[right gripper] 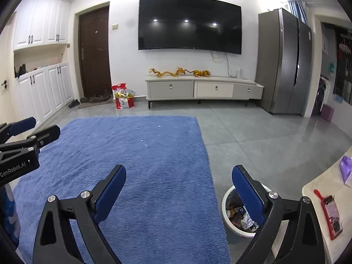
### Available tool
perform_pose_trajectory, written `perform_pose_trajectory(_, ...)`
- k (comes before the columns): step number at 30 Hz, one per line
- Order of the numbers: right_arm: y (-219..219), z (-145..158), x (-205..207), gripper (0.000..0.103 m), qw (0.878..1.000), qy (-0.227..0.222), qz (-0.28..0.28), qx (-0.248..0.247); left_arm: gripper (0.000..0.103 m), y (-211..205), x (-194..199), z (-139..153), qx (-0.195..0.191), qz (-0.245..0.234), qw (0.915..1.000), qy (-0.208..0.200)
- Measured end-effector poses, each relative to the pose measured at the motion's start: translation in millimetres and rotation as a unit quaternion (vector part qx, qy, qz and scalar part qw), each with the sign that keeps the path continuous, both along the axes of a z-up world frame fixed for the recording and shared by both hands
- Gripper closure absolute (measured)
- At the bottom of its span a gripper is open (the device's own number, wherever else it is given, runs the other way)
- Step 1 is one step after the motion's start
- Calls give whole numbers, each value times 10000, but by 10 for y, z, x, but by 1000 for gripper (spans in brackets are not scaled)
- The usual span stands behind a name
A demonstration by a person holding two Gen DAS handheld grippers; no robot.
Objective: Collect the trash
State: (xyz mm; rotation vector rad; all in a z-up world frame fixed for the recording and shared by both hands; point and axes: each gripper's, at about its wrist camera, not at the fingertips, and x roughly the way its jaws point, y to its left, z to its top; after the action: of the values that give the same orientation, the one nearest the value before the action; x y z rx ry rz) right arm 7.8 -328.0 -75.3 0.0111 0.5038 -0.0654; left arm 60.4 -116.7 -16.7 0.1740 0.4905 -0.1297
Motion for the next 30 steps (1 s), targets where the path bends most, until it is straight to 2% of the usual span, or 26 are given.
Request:
perform_pose_trajectory(7, 154, -19, 35, 4, 9999, -10, 88, -118, 22, 171, -39, -55, -7, 254, 9997, -66)
perform_pose_trajectory(11, 162, -6, 39, 4, 9997, -29, 52, -224, 15, 226, -62, -86, -2, 406, 9991, -114)
perform_pose_trajectory(14, 177, -20, 41, 4, 9997, -39, -5, -243, 13, 285, -70, -103, -85, 443, 9989, -126)
perform_pose_trajectory(30, 159, -85, 119, 4, 9992, 30, -222, -332, 12, 492, 17, -266, -132, 677, 9976, -103)
